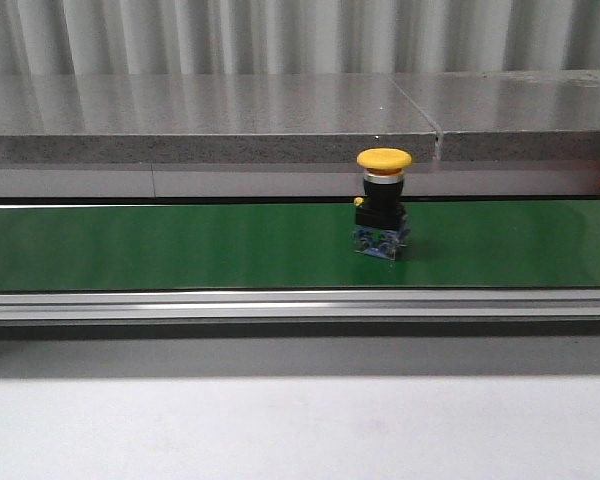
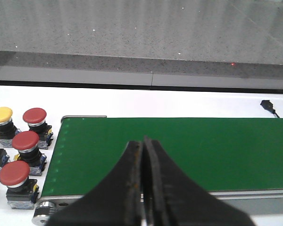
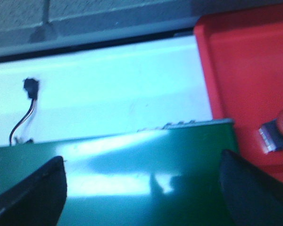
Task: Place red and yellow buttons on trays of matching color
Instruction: 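Lower the red button into the red tray and open the right gripper, then grasp the yellow button on the belt with the right gripper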
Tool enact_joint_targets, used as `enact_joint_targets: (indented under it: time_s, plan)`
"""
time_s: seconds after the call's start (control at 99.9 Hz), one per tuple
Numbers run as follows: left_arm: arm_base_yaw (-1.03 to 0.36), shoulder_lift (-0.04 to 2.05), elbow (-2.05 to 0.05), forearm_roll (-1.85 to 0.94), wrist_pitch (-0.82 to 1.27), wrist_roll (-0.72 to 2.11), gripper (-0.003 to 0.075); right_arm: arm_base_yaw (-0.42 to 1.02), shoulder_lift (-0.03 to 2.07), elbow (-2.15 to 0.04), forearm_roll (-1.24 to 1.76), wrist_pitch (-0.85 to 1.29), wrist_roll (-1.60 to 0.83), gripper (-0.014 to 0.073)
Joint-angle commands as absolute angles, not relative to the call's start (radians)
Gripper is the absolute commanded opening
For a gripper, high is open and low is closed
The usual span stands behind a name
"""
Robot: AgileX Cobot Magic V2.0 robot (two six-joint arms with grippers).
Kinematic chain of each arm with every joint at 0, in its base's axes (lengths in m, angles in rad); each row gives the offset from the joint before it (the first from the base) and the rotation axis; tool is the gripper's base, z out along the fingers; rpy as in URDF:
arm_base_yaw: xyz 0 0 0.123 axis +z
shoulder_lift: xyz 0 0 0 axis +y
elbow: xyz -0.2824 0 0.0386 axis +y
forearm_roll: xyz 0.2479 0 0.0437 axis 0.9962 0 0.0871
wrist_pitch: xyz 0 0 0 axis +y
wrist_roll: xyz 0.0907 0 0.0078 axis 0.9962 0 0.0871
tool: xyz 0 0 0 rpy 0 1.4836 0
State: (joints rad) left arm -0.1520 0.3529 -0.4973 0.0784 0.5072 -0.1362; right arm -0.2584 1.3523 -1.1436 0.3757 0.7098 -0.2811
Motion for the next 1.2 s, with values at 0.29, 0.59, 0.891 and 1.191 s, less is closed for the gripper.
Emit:
enact_joint_targets:
  time_s: [0.29,0.59,0.891,1.191]
  plan:
    - [-0.163,0.359,-0.522,0.076,0.433,-0.139,-0.0021,-0.024,1.225,-0.965,0.393,0.695,-0.419,0.0647]
    - [-0.163,0.359,-0.522,0.076,0.433,-0.139,-0.0021,0.131,1.277,-0.966,0.393,0.684,-0.445,0.0647]
    - [-0.163,0.359,-0.522,0.076,0.433,-0.139,-0.0021,0.229,1.413,-1.042,0.393,0.603,-0.445,0.0647]
    - [-0.163,0.359,-0.522,0.076,0.433,-0.139,-0.0021,0.235,1.537,-1.127,0.393,0.59,-0.445,0.064]
